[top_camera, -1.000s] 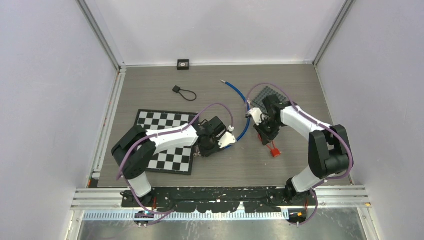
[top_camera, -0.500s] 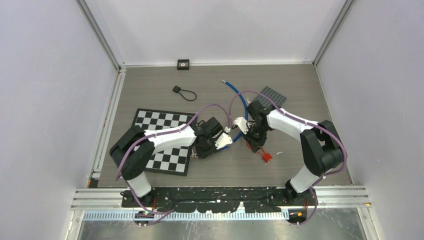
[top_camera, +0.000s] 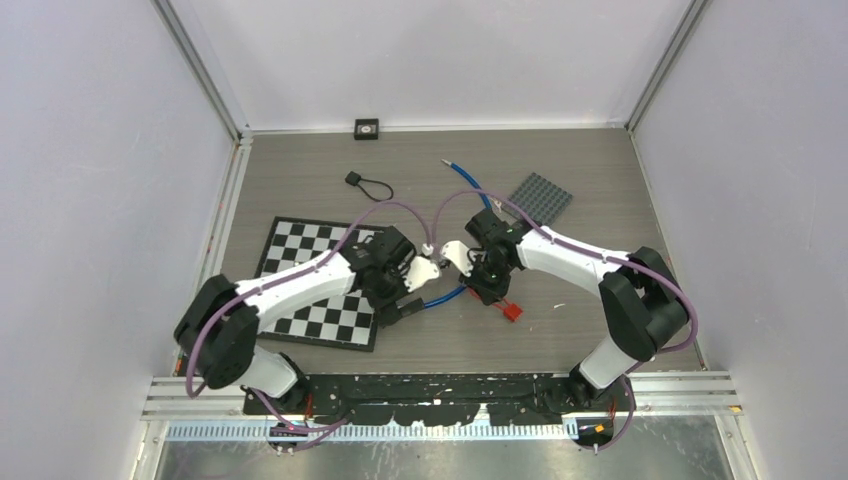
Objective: Unlock with the key
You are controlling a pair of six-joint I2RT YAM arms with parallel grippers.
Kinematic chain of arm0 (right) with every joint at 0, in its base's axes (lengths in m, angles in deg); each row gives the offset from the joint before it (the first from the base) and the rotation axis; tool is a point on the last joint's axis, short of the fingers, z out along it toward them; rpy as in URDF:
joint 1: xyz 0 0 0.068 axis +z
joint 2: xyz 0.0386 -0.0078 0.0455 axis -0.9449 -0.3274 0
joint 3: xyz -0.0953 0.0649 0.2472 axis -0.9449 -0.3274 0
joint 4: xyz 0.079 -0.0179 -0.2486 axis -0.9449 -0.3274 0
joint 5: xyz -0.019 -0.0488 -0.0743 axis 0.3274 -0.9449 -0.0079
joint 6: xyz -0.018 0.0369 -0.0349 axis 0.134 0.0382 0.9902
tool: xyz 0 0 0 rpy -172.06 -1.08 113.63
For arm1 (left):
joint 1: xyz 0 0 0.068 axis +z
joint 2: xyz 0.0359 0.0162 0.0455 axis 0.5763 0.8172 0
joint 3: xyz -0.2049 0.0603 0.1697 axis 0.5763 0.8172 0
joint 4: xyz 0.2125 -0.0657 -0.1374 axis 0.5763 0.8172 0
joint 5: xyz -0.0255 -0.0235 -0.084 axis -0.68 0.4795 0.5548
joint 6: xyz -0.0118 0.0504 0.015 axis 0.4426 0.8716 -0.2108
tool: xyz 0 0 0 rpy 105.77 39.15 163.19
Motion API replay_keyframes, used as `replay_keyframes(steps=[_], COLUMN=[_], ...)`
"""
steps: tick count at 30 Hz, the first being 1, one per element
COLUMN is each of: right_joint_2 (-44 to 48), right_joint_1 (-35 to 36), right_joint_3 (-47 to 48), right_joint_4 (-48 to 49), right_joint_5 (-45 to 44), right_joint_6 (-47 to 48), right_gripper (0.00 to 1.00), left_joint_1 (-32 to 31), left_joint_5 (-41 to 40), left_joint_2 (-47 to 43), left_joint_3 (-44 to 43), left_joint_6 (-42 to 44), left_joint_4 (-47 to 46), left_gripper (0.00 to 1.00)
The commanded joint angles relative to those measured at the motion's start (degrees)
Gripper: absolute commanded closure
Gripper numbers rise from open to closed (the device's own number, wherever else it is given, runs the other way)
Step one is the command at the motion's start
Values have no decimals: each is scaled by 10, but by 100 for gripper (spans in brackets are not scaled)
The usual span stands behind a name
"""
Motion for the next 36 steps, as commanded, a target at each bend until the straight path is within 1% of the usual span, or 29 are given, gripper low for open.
replay_keyframes(steps=[1,4,6,8,11,14,20,26,27,29,31,36], right_joint_2=[2,4,12,28,65,95,105,68,59,44,27,3], right_joint_1=[45,49,48,48,49,47,40,34,30,26,26,32], right_joint_3=[13,12,7,1,-18,-39,-74,-86,-86,-84,-78,-49], right_joint_4=[-8,-10,-15,-20,-17,-16,-16,-16,-16,-16,-18,-46], right_joint_5=[-12,-20,-28,-44,-67,-90,-117,-117,-118,-118,-114,-74], right_joint_6=[18,13,9,-1,-17,-25,-35,-32,-30,-26,-22,-4], right_gripper=[80,52,37,26,18,14,12,13,15,19,28,59], left_joint_1=[31,48,53,56,59,60,60,60,60,60,60,69], left_joint_5=[12,6,-2,-6,-7,-10,-14,-20,-22,-24,-30,-47], left_joint_2=[-80,-106,-119,-130,-145,-146,-140,-133,-133,-139,-149,-178], left_joint_3=[12,26,31,35,41,38,24,16,16,18,23,24], left_joint_6=[8,13,18,20,23,24,23,23,23,21,21,23], left_joint_4=[-69,-71,-72,-73,-80,-81,-75,-72,-72,-73,-75,-73], left_gripper=[5,4,3,3,3,2,2,2,2,2,2,2])
